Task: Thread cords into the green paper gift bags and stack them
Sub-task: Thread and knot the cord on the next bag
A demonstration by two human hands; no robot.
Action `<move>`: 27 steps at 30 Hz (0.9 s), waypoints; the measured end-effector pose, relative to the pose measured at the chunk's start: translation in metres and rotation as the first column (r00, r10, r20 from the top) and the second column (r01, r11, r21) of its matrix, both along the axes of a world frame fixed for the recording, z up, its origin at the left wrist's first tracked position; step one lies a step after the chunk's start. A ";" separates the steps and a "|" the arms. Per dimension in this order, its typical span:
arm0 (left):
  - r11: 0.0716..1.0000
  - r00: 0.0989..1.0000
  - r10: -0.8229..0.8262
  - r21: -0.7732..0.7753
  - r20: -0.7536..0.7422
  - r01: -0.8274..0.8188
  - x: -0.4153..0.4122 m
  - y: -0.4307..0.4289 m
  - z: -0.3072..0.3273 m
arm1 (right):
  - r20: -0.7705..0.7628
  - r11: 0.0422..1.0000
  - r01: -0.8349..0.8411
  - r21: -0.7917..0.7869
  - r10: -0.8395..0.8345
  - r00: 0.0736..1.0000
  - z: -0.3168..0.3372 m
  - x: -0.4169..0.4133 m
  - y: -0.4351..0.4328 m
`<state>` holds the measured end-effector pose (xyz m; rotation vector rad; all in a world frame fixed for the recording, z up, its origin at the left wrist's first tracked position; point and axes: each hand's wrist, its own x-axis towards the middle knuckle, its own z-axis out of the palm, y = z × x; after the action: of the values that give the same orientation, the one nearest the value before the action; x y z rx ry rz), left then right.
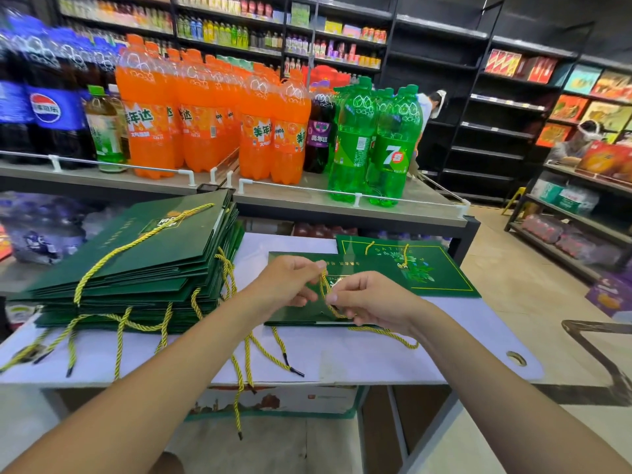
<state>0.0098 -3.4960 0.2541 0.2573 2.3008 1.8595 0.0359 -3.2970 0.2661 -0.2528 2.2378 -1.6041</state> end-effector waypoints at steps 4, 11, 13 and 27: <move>0.821 0.900 -0.169 -0.563 -0.402 -0.097 -0.003 -0.018 -0.025 | 0.038 0.970 0.174 -0.171 -0.170 0.985 -0.013 -0.011 0.001; 0.698 0.852 -0.340 -0.714 -0.397 -0.054 -0.002 -0.027 -0.060 | -0.211 0.964 0.209 0.162 -0.173 0.962 -0.032 -0.021 -0.005; 0.720 0.863 -0.322 -0.693 -0.390 -0.045 -0.003 -0.027 -0.062 | -0.290 0.942 0.198 0.270 -0.116 0.950 -0.032 -0.021 -0.004; 0.765 0.853 -0.288 -0.640 -0.436 -0.069 -0.002 -0.031 -0.065 | -0.332 0.880 0.076 0.468 0.096 0.938 -0.024 -0.023 -0.004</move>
<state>0.0081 -3.5268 0.1887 0.8511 3.0176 0.8951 0.0126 -3.3010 0.2423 -0.4353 2.8083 -1.0032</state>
